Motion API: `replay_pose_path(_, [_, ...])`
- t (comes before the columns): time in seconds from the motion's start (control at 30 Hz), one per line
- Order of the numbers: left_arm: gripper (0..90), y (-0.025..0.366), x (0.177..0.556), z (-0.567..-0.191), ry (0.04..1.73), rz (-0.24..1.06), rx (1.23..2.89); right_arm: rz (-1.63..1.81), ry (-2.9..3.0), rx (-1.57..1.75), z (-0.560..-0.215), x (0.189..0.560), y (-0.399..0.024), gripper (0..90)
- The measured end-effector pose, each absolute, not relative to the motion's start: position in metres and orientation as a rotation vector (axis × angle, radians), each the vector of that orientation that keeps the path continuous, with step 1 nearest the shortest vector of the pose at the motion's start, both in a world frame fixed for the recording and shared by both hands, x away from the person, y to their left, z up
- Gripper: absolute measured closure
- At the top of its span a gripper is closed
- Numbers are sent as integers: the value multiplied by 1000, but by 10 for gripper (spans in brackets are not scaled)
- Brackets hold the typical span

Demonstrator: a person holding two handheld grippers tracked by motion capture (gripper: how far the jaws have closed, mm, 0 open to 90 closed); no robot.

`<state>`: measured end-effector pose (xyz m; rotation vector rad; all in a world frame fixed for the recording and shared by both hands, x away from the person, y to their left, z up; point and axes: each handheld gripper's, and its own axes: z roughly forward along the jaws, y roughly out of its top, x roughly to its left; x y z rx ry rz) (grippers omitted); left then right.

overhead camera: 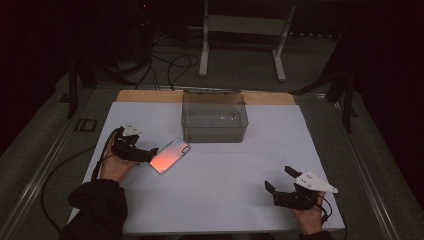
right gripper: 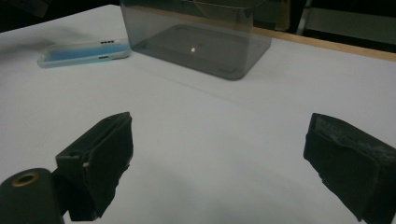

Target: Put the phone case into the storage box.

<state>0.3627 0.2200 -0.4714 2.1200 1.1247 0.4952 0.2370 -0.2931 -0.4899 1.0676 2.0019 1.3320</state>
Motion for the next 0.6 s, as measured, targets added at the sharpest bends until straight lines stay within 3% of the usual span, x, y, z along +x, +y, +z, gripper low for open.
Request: replay_pose_path(0.6, [47, 212, 367, -484, 1138, 456, 2167, 1333, 2004, 1065, -490, 237, -293, 84])
